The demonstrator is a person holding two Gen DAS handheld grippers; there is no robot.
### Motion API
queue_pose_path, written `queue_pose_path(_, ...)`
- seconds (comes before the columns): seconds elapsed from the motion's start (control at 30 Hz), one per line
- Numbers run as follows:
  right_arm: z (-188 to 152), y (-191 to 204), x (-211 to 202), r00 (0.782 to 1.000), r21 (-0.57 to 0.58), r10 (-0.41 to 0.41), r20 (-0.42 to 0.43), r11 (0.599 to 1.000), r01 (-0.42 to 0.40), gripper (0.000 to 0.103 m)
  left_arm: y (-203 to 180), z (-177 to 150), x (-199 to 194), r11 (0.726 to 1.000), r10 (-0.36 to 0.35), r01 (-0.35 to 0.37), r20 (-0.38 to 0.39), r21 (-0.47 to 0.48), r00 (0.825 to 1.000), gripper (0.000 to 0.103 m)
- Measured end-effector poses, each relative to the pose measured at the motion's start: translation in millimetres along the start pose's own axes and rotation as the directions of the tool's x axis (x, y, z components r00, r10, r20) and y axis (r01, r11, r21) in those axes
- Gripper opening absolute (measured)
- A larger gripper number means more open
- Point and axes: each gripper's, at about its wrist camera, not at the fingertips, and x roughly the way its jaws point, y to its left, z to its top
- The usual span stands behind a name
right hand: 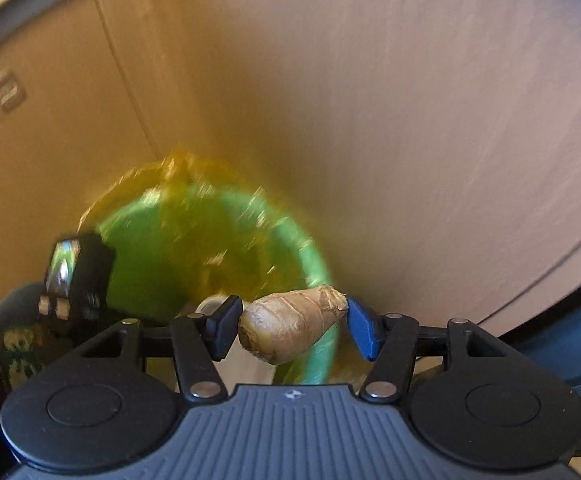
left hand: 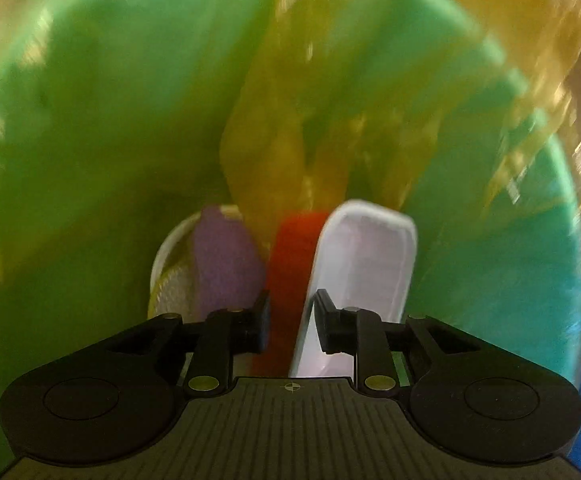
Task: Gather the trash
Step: 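Carry trays and ginger over the green bin and open both grippers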
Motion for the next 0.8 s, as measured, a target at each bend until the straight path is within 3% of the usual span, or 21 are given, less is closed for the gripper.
queue_pose_path(0.1, -1, 6, 20, 0.994, 0.025, 0.054, -0.095, 0.998, -0.052, 0.058, 7, -5, -27, 0.999, -0.032, 0.032, 0.045, -0.007, 0.998, 0.026)
queue_pose_path(0.2, -1, 14, 44, 0.972, 0.080, 0.124, -0.199, 0.991, -0.110, 0.058, 11, -7, -59, 0.999, -0.041, 0.039, 0.094, 0.016, 0.995, 0.026)
queue_pose_path(0.3, 2, 25, 67, 0.943, 0.120, 0.208, -0.260, 0.976, -0.182, 0.059, 18, -16, -90, 0.999, -0.041, 0.036, 0.147, 0.041, 0.988, 0.026)
queue_pose_path(0.37, 3, 27, 72, 0.936, 0.143, 0.219, -0.275, 0.972, -0.186, 0.063, 22, -19, -108, 0.998, -0.041, 0.033, 0.180, 0.049, 0.983, 0.026)
queue_pose_path(0.4, 4, 27, 71, 0.941, 0.140, 0.205, -0.268, 0.975, -0.173, 0.071, 24, -22, -116, 0.998, -0.038, 0.028, 0.196, 0.055, 0.980, 0.026)
queue_pose_path(0.47, 5, 26, 62, 0.961, 0.119, 0.146, -0.234, 0.986, -0.120, 0.076, 19, -16, -134, 0.997, -0.029, 0.013, 0.229, 0.071, 0.973, 0.026)
queue_pose_path(0.53, 6, 27, 53, 0.975, 0.106, 0.103, -0.198, 0.991, -0.083, 0.076, 15, -11, -148, 0.996, -0.033, 0.010, 0.264, 0.088, 0.964, 0.026)
queue_pose_path(0.67, 10, 27, 35, 0.986, 0.119, 0.105, -0.128, 0.989, -0.090, 0.076, 8, -20, -175, 0.995, -0.064, 0.038, 0.316, 0.088, 0.947, 0.026)
queue_pose_path(0.8, 7, 41, 6, 0.999, 0.069, 0.011, -0.030, 0.998, -0.009, 0.076, 5, -32, -214, 0.992, -0.098, 0.061, 0.368, 0.111, 0.925, 0.026)
